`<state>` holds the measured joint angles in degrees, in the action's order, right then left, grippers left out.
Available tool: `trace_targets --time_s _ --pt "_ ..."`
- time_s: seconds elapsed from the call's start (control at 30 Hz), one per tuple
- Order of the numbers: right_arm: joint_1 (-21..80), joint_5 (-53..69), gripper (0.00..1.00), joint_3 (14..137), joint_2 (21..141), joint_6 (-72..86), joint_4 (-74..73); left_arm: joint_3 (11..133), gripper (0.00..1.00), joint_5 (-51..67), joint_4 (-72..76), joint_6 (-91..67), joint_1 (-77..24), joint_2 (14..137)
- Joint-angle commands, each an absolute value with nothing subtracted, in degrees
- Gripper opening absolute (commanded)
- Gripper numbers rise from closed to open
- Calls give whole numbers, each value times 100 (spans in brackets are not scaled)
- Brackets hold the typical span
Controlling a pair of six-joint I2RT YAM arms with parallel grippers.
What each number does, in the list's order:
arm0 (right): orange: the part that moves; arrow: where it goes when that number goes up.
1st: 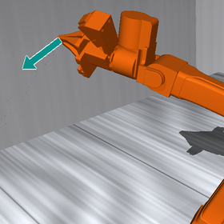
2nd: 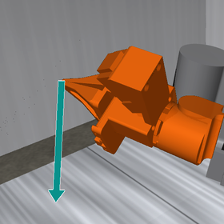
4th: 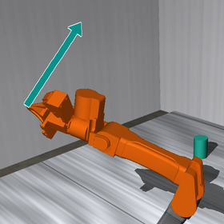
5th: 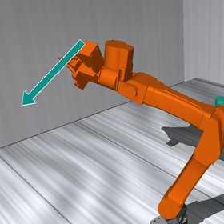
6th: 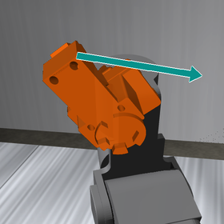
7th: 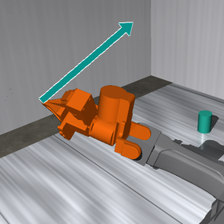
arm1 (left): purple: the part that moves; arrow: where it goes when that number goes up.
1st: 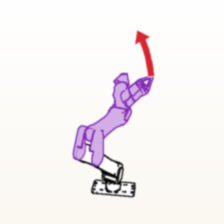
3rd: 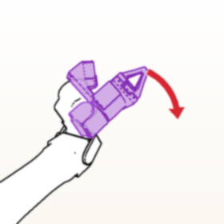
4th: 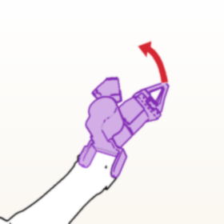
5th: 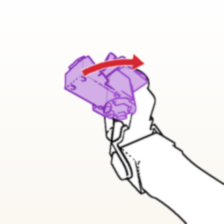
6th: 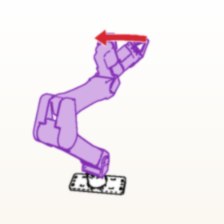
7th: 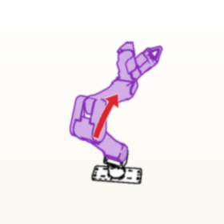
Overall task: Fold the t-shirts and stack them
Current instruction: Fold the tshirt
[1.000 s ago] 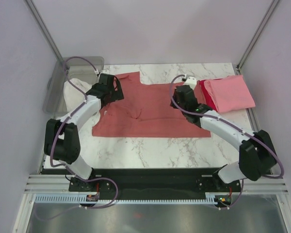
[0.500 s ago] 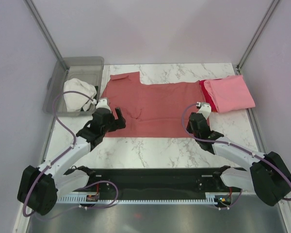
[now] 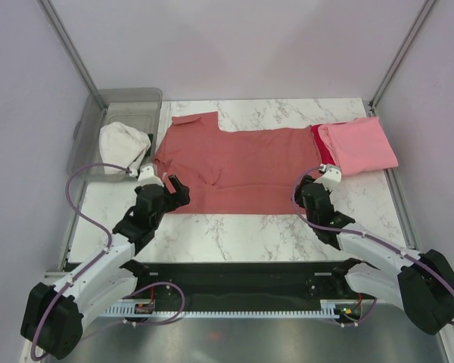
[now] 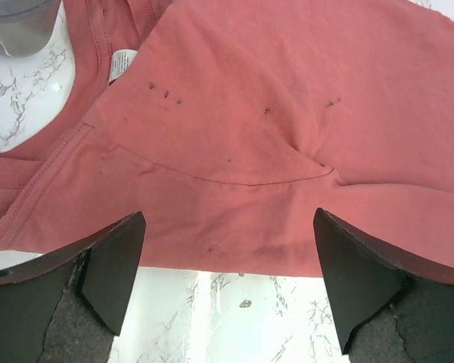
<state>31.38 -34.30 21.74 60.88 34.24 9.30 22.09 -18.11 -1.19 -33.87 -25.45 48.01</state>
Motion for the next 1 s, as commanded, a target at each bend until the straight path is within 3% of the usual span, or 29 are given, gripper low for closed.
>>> trace_targets --time_s 0.0,0.1,0.5,0.67,0.97 --pt "3138 -3682 59 2101 5959 3568 1134 2118 100 -2031 263 -3709 -2531 4782" --pt "3129 -3665 64 2074 5968 3603 1143 2004 100 -1881 378 -3656 -2531 4694" --pt "2927 -3674 64 1942 5924 4061 1186 1819 98 -1389 887 -3454 -2531 4614" --pt "2927 -3612 79 1951 5950 4017 1239 1863 99 -1362 905 -3472 -2531 4649" --pt "2927 -3621 79 1977 6073 4034 1310 1846 99 -1889 843 -3867 -2531 4518"
